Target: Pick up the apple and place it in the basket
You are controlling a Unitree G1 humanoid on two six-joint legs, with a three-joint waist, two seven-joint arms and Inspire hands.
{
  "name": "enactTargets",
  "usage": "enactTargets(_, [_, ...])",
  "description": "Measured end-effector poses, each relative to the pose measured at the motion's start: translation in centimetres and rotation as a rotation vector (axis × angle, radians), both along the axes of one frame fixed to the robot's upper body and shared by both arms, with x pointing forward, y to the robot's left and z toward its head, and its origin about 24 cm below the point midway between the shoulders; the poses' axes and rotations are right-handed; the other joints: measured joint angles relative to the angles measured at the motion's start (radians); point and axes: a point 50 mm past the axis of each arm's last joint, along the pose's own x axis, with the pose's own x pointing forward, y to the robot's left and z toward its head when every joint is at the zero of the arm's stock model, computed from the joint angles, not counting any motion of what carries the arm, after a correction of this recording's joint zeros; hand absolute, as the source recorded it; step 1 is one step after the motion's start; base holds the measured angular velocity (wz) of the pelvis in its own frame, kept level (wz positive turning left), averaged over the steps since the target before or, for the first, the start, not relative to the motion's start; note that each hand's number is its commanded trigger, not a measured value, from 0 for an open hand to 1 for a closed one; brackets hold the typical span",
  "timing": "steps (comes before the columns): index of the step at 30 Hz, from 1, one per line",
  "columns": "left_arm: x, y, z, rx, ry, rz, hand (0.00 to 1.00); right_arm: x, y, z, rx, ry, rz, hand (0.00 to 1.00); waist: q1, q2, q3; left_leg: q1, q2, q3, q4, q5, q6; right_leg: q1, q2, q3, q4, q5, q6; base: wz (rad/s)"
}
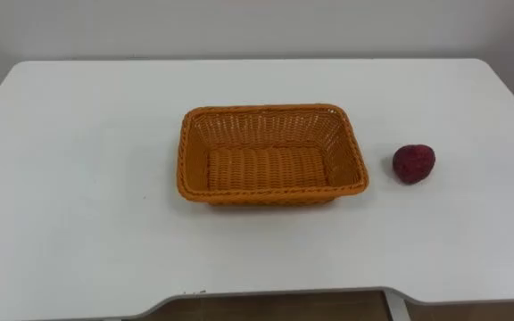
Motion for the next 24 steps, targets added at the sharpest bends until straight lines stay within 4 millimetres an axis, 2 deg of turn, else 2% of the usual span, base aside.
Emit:
enactTargets(9, [0.0, 0.0, 0.0, 0.002, -0.001, 0.002, 0.0, 0.0, 0.0, 0.0, -0.006, 0.0, -0.014, 0.0, 0.004, -0.002, 0.0014, 0.002, 0.001, 0.009, -0.001, 0.0, 0.0, -0.002, 0.002, 0.01, 0.001, 0.0, 0.0, -0.02])
enactTargets(11, [0.0, 0.0, 0.0, 0.005, -0.006, 0.013, 0.0, -0.1, 0.0, 0.0, -0.013, -0.004, -0.063, 0.0, 0.003, 0.002, -0.0008, 0.003, 0.001, 0.011, 0.001, 0.0, 0.0, -0.002, 0.001, 0.007, 0.003, 0.0, 0.0, -0.03])
enactTargets(14, [-0.1, 0.2, 0.0, 0.016, -0.009, 0.028, 0.0, -0.3, -0.2, 0.0, -0.011, -0.029, -0.252, 0.0, -0.003, 0.004, 0.0004, 0.006, 0.001, 0.011, 0.0, 0.0, 0.0, 0.002, 0.001, 0.006, 0.002, 0.0, 0.0, 0.0])
enactTargets(16, [-0.2, 0.5, 0.1, 0.033, -0.018, 0.064, 0.0, -0.3, -0.8, 0.2, -0.016, -0.068, -0.467, 0.0, -0.013, 0.004, 0.0042, 0.018, 0.001, 0.011, -0.003, 0.0, 0.0, 0.014, 0.0, 0.01, 0.002, 0.0, 0.0, 0.0])
enactTargets(19, [-0.5, 0.7, 0.2, 0.05, -0.029, 0.108, 0.0, 0.1, -1.8, 0.5, -0.023, -0.141, -0.757, 0.0, -0.029, 0.012, 0.0054, 0.03, 0.0, 0.012, -0.007, 0.0, 0.001, 0.019, 0.001, 0.009, 0.002, 0.0, 0.001, -0.03])
enactTargets(21, [-0.9, 1.2, 0.3, 0.068, -0.047, 0.16, 0.0, 0.7, -2.8, 0.9, -0.012, -0.223, -1.006, 0.0, -0.049, 0.012, 0.0042, 0.032, 0.0, 0.014, -0.005, 0.0, 0.001, 0.021, 0.001, 0.01, 0.004, 0.0, 0.0, -0.02])
enactTargets(24, [-1.7, 2.0, 0.7, 0.1, -0.064, 0.222, 0.0, 2.1, -4.6, 1.9, -0.02, -0.348, -1.254, 0.0, -0.081, 0.009, 0.0016, 0.031, -0.001, 0.017, -0.005, 0.0, 0.001, 0.012, -0.001, 0.014, 0.004, -0.003, 0.001, -0.01])
